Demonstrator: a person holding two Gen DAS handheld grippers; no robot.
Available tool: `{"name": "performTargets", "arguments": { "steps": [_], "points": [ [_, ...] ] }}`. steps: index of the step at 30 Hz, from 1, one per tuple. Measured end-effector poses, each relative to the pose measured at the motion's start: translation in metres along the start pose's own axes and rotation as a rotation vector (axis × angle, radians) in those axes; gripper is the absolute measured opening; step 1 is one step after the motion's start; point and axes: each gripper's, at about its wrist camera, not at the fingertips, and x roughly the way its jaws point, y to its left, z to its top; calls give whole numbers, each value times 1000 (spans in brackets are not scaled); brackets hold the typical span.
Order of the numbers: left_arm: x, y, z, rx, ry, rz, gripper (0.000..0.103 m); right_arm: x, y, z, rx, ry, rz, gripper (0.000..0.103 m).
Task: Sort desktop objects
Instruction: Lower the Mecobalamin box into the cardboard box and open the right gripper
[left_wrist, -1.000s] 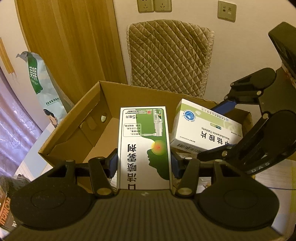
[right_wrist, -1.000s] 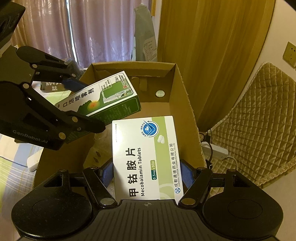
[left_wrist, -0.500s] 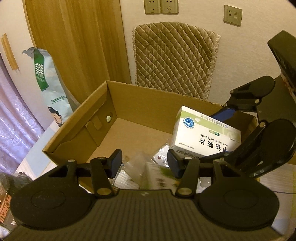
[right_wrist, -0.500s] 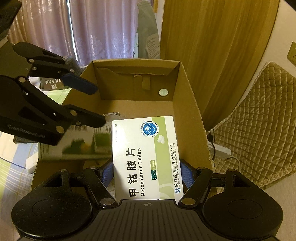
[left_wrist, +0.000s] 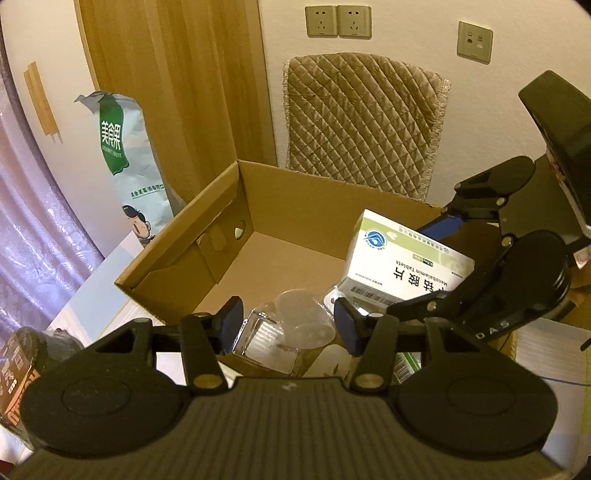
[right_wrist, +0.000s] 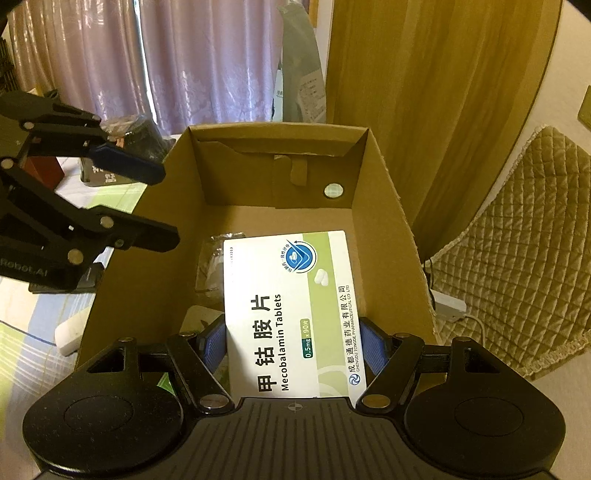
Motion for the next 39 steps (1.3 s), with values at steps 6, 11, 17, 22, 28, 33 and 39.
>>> {"name": "performTargets", "arguments": {
  "steps": [6, 11, 17, 22, 28, 33, 39],
  "points": [
    [-4, 0, -3, -3, 0, 4, 50, 2, 4, 4, -6, -5, 0, 71],
    [-7, 1, -4, -5, -2, 5, 50, 2, 4, 6, -1, -15, -18, 71],
    [-8, 0, -6, -3, -1, 0, 50, -2, 4, 4, -1, -28, -22, 94],
    [-9, -1, -7, -3, -2, -1, 50, -7, 3, 2, -2, -47, -27, 93],
    [-13, -1, -7, -2, -6, 1, 50, -11, 3, -1, 2, -48, -30, 93],
    [-17, -3, -8, -2, -7, 4, 51, -17, 5, -4, 7, -50, -28, 93],
    [-24, -5, -11, -4, -11, 8, 51, -25, 7, -7, 16, -59, -32, 93]
  ]
}}
